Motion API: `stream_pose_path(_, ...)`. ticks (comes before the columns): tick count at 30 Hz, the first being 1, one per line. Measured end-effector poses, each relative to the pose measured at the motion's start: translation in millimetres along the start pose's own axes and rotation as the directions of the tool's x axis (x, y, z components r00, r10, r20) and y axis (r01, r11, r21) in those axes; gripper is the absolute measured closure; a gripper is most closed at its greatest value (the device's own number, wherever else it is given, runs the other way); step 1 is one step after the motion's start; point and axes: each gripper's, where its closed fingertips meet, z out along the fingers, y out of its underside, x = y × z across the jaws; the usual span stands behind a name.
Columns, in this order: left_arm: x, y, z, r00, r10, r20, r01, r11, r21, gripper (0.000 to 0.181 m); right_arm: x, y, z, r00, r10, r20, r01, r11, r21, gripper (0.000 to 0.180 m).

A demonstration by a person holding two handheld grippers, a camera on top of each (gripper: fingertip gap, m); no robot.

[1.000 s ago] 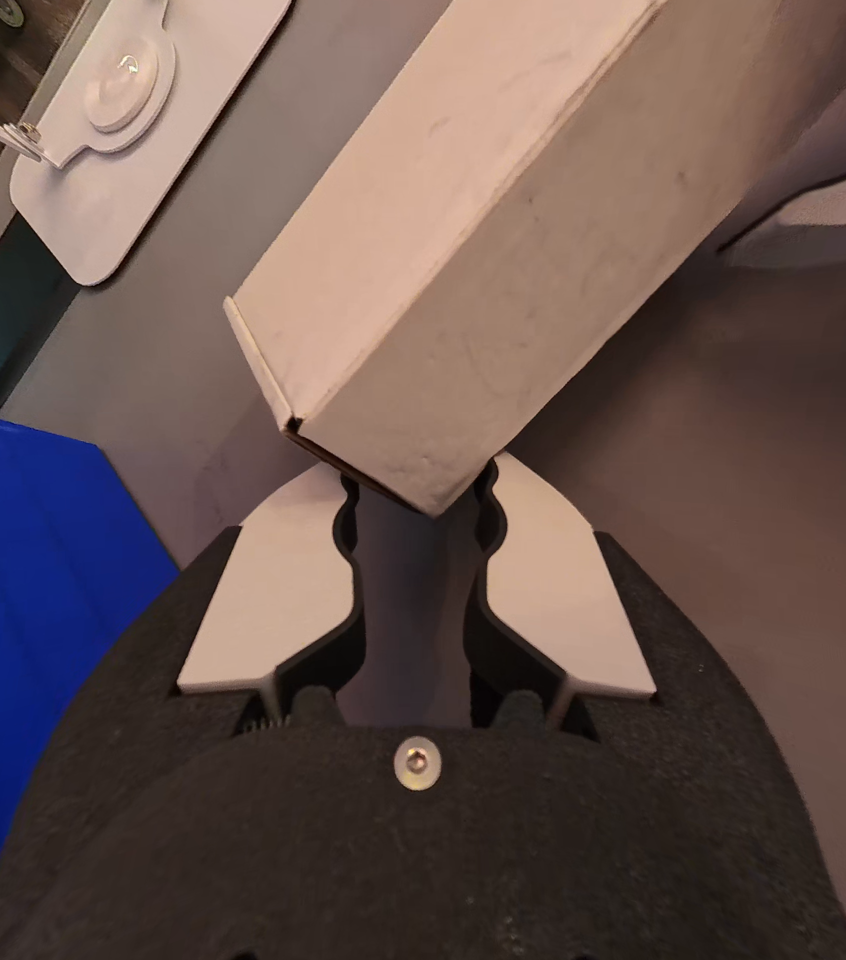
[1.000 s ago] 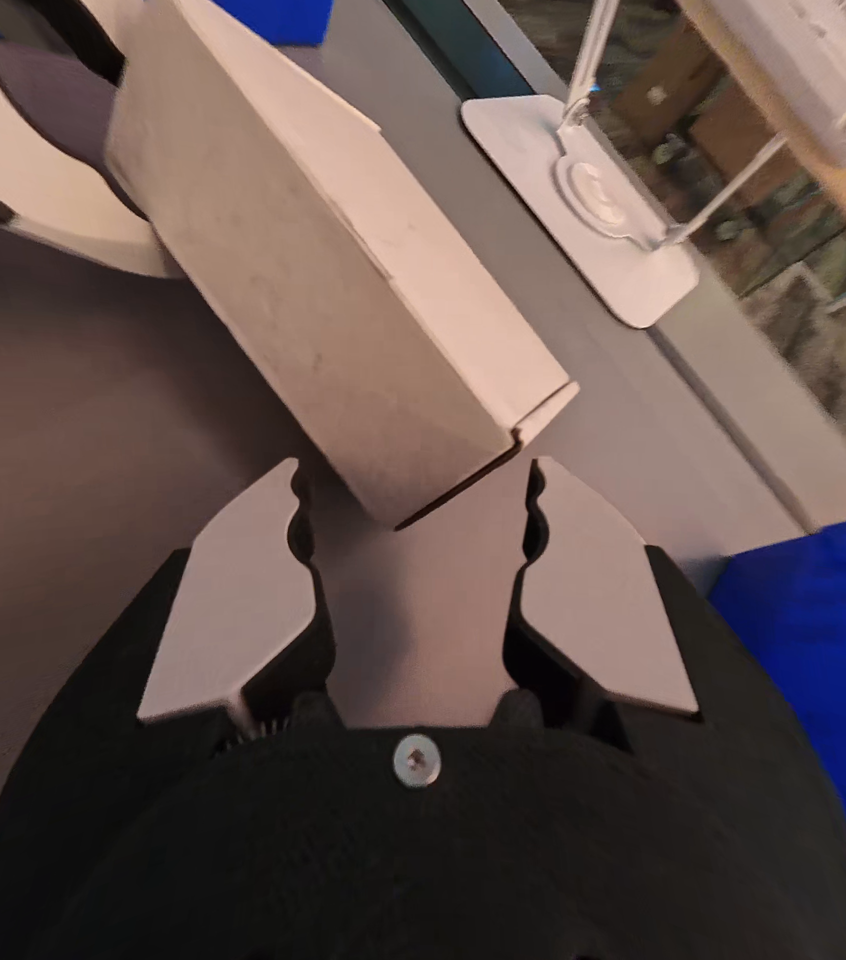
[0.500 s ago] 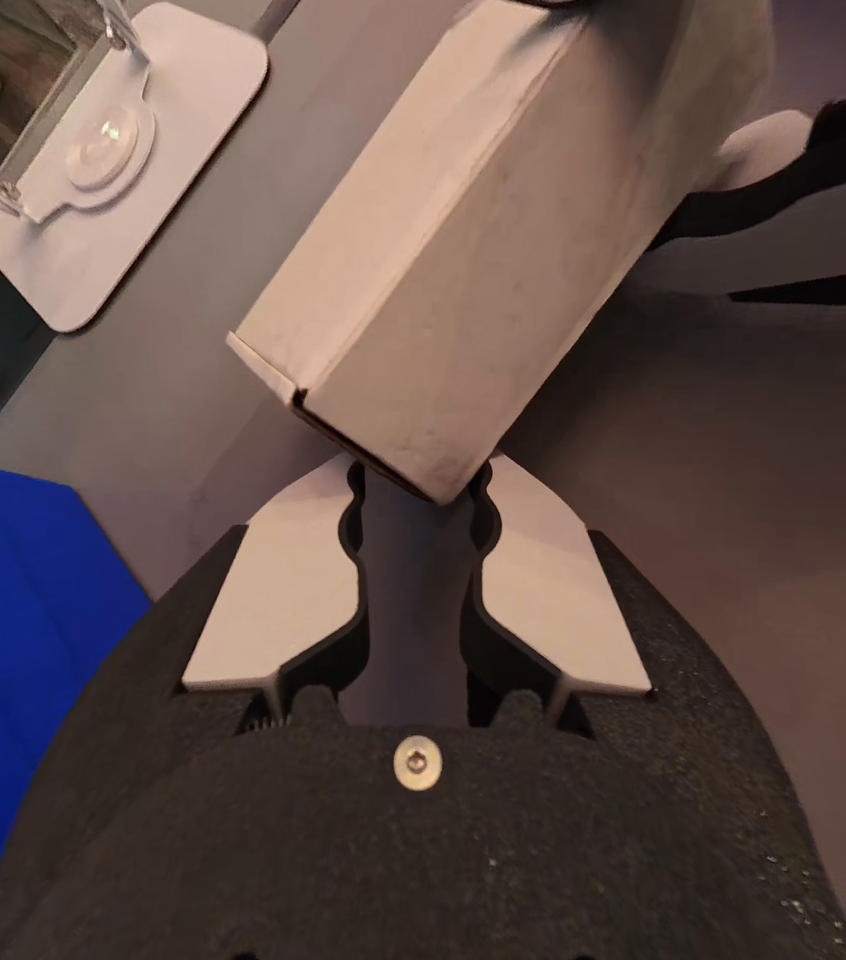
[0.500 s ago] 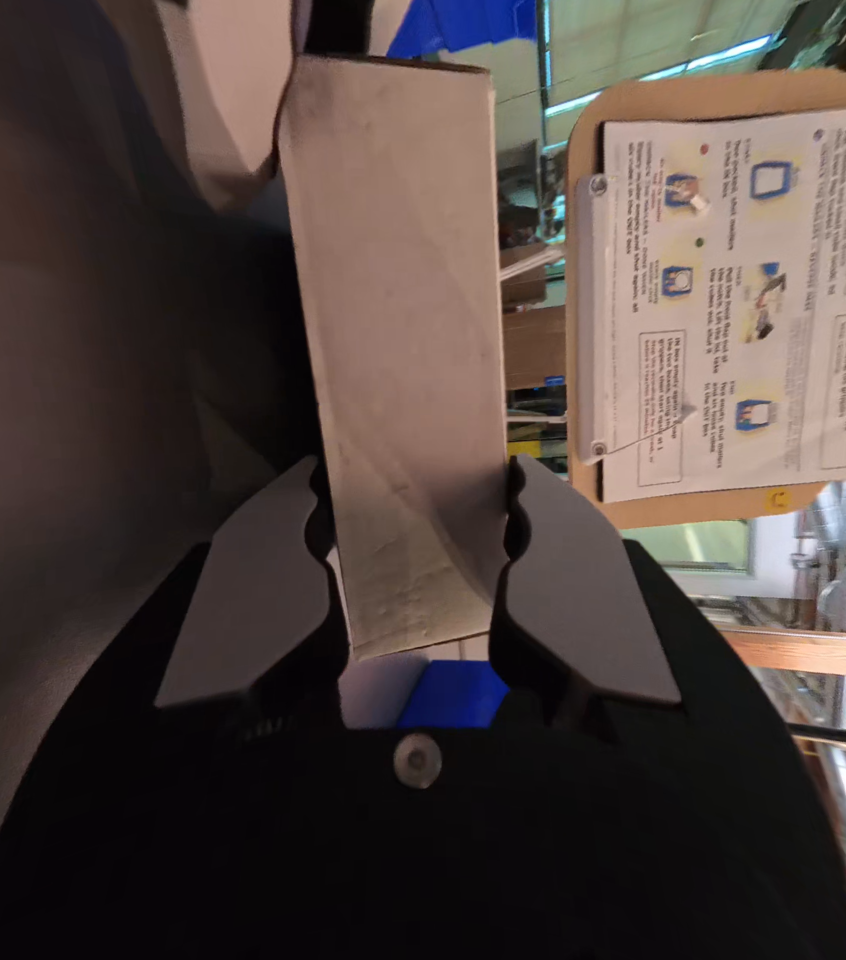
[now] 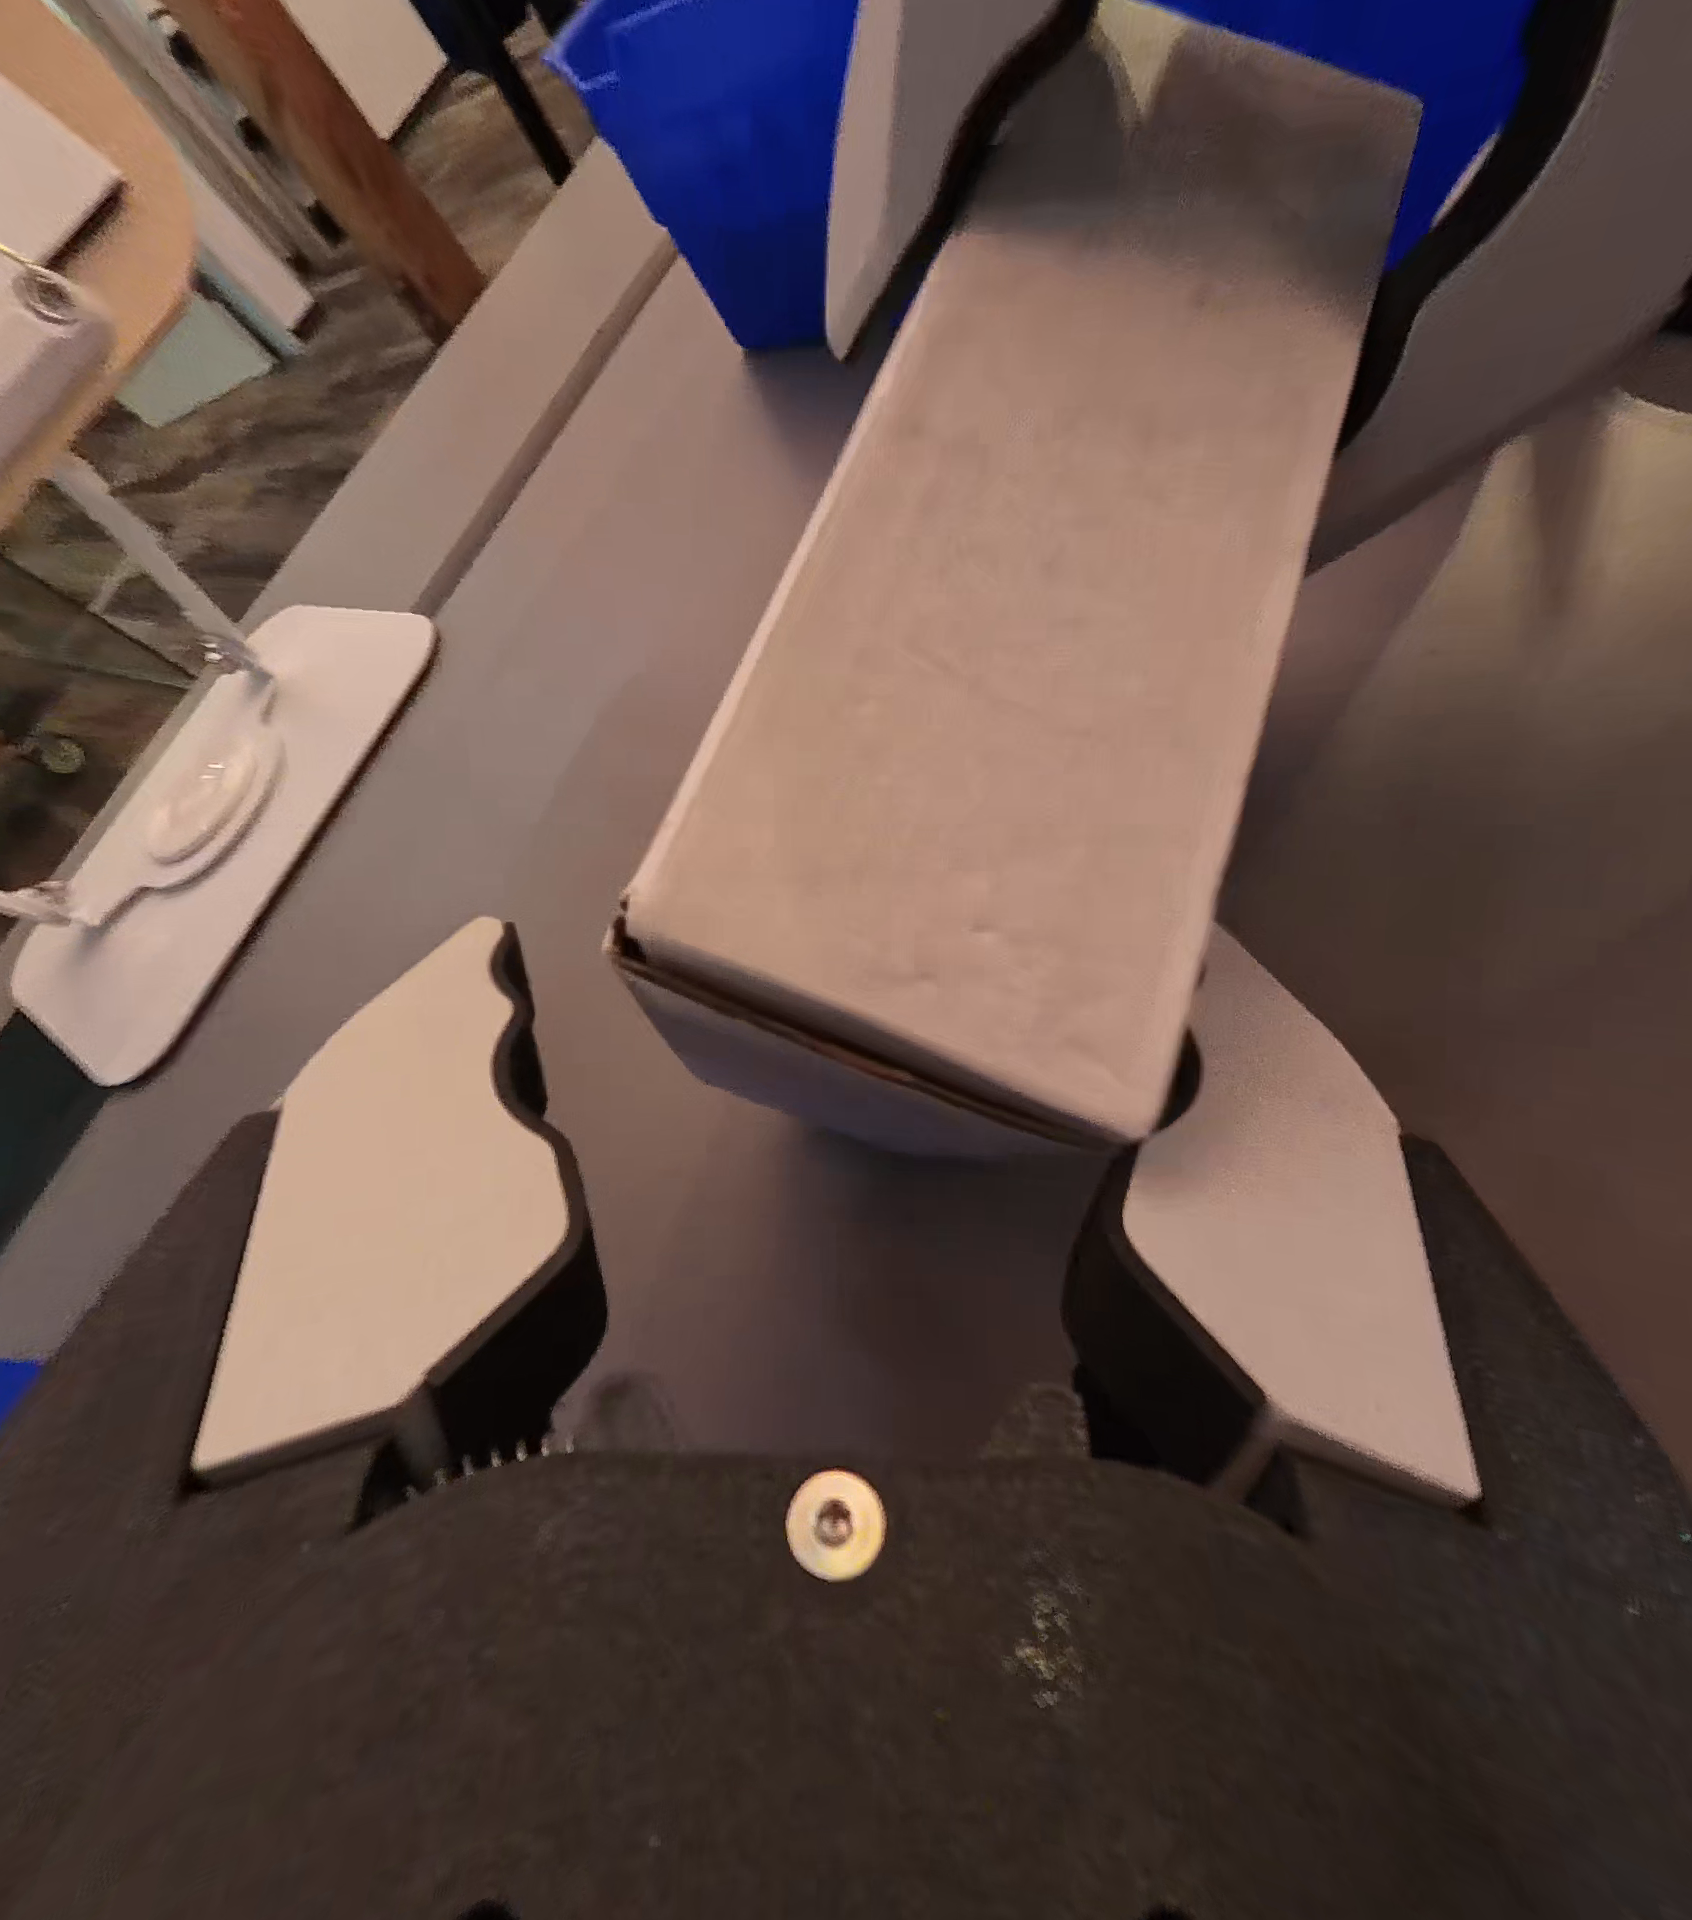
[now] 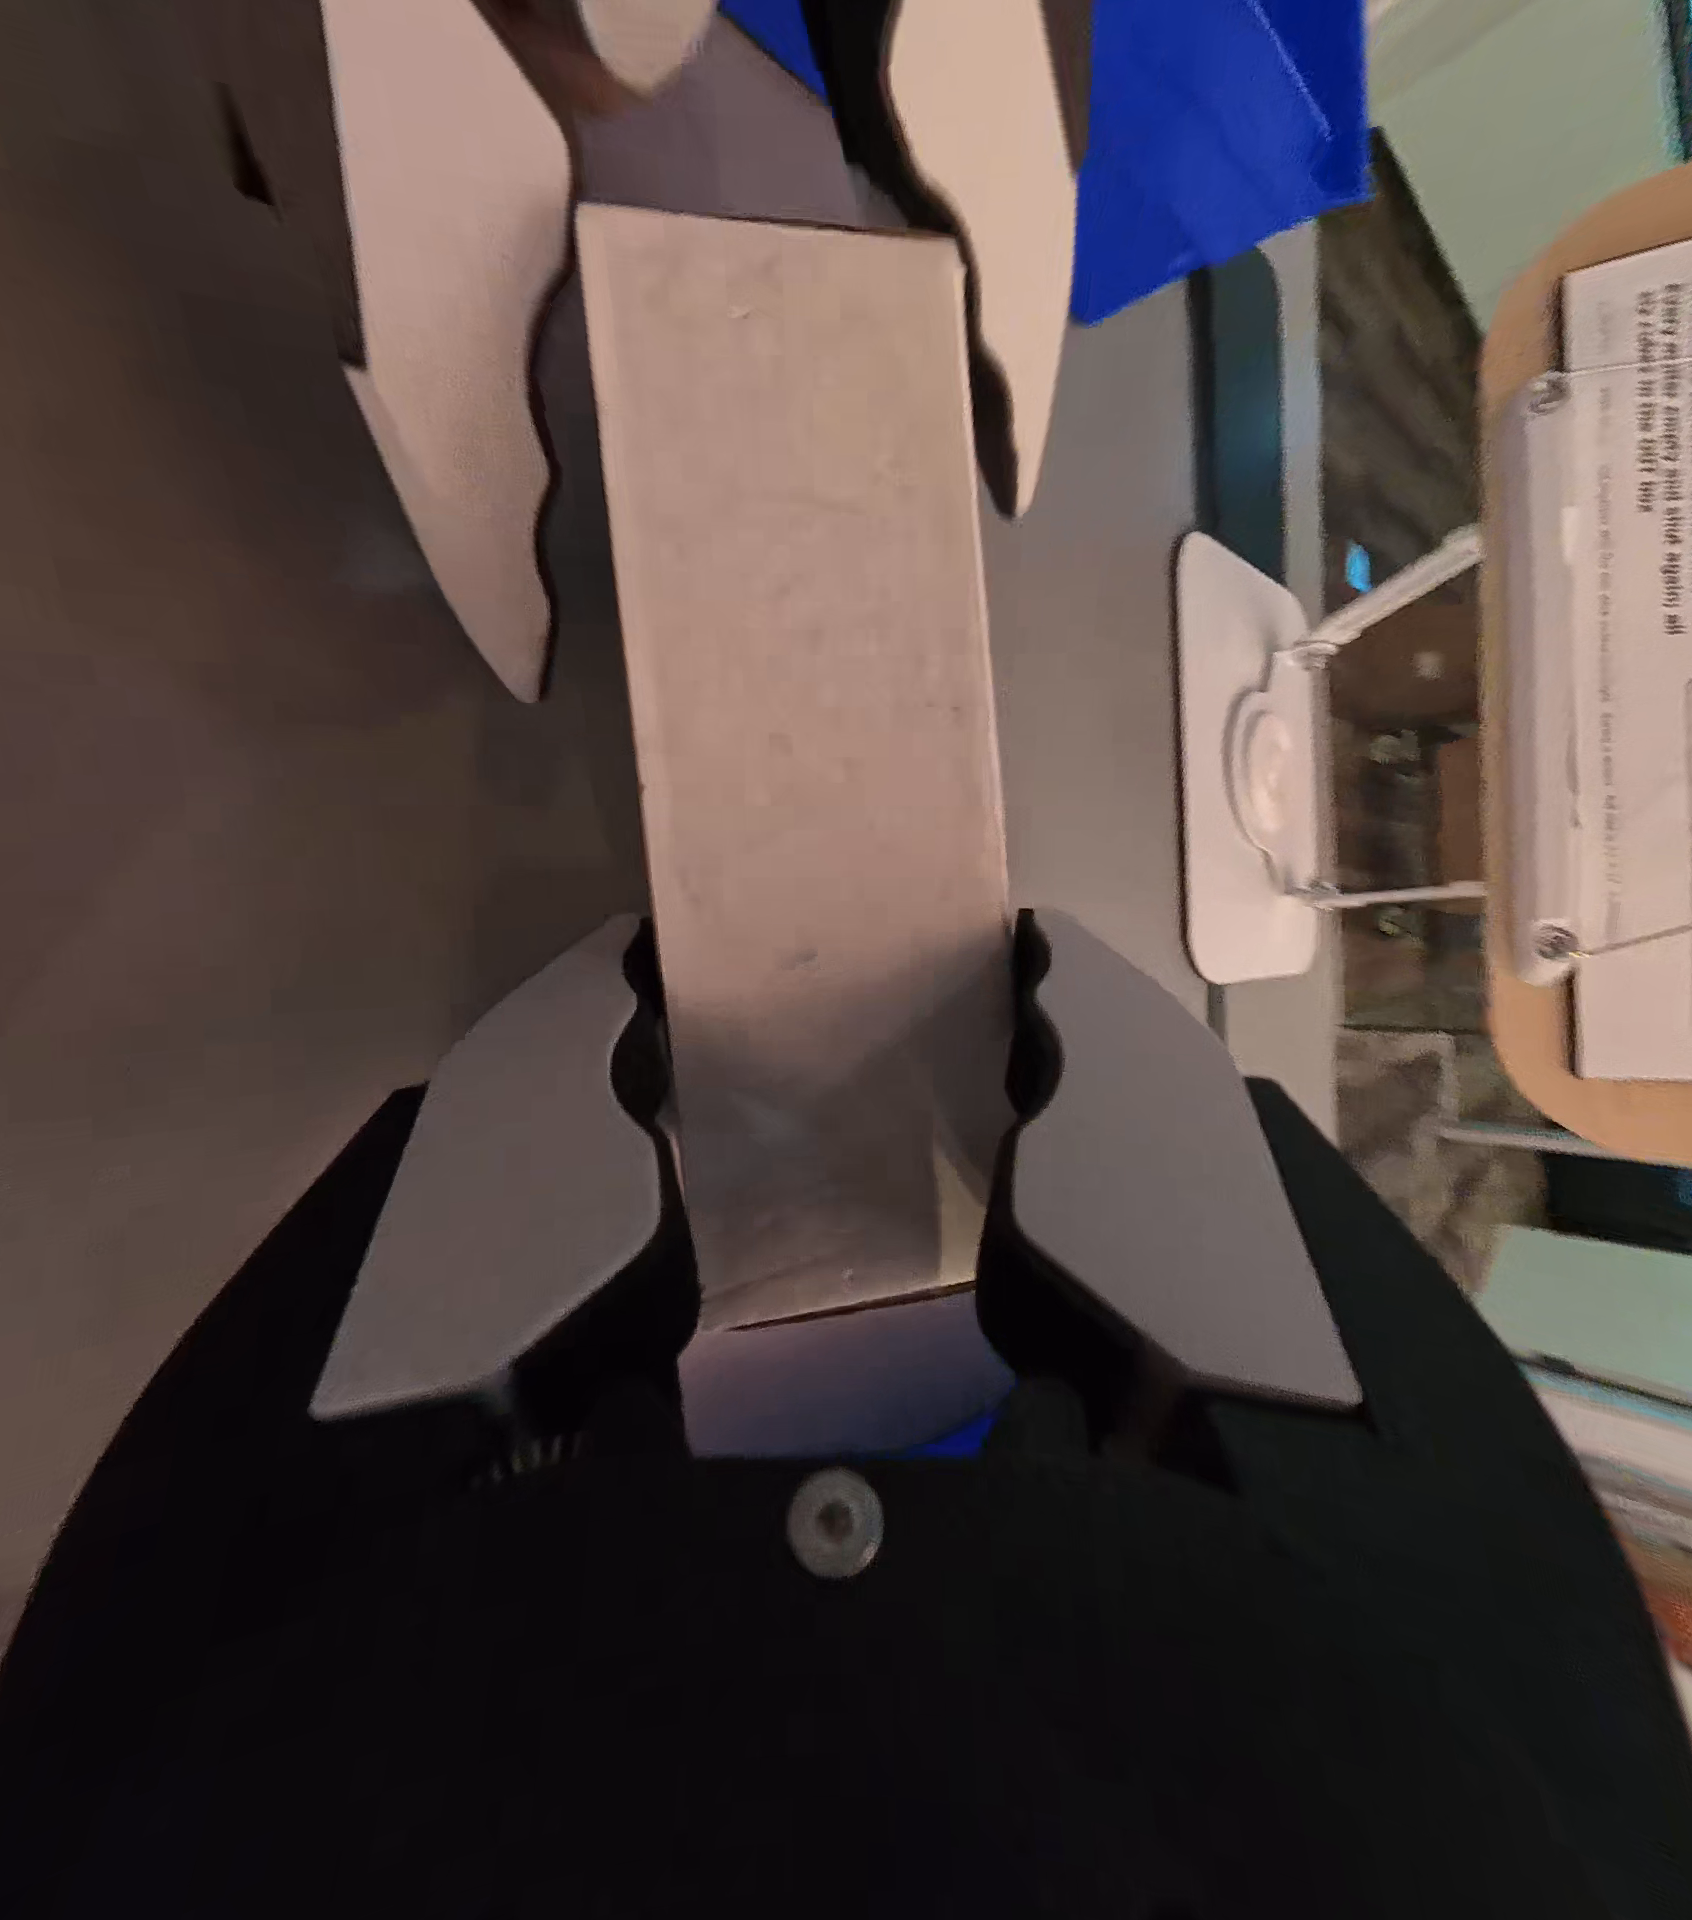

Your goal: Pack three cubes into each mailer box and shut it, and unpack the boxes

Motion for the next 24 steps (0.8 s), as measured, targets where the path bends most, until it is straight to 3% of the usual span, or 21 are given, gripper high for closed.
stream_pose_path(2,12.0,-0.6,4.2,0.995,-0.037,-0.088,0.038,0.999,0.015,0.07,-3.7,-1.4,-4.0,0.996,0.018,0.087,-0.02,1.0,0.022,0.114)
stream_pose_path(4,25.2,-5.2,3.5,0.976,-0.082,-0.2,0.092,0.995,0.043,0.09,-4.1,-0.7,-4.6,0.985,0.039,0.167,-0.043,0.999,0.021,0.115)
stream_pose_path(6,26.9,-5.3,3.0,0.964,-0.11,-0.24,0.126,0.991,0.053,0.095,-4.1,0.9,-4.0,0.964,0.07,0.255,-0.073,0.997,0.0,0.114)
stream_pose_path(14,18.7,-0.7,16.3,0.942,-0.239,-0.236,0.25,0.968,0.016,0.093,3.8,6.1,8.7,0.89,0.143,0.433,-0.104,0.988,-0.114,0.114)
stream_pose_path(17,17.6,0.8,17.2,0.911,-0.306,-0.276,0.312,0.95,-0.023,0.095,19.7,-18.5,10.6,0.937,0.079,0.341,-0.087,0.996,0.006,0.106)
stream_pose_path(20,15.0,4.2,16.4,0.924,-0.294,-0.243,0.296,0.955,-0.026,0.096,44.1,-66.4,-5.9,0.995,-0.012,0.102,-0.01,0.978,0.209,0.125)
stream_pose_path(22,14.1,5.7,15.4,0.928,-0.297,-0.226,0.298,0.954,-0.031,0.097,33.6,-96.6,-18.3,0.998,-0.054,0.038,0.039,0.944,0.326,0.144)
stream_pose_path(24,13.5,6.4,14.3,0.925,-0.306,-0.226,0.308,0.951,-0.03,0.097,18.0,-106.0,-17.1,0.991,-0.13,-0.015,0.128,0.94,0.316,0.148)
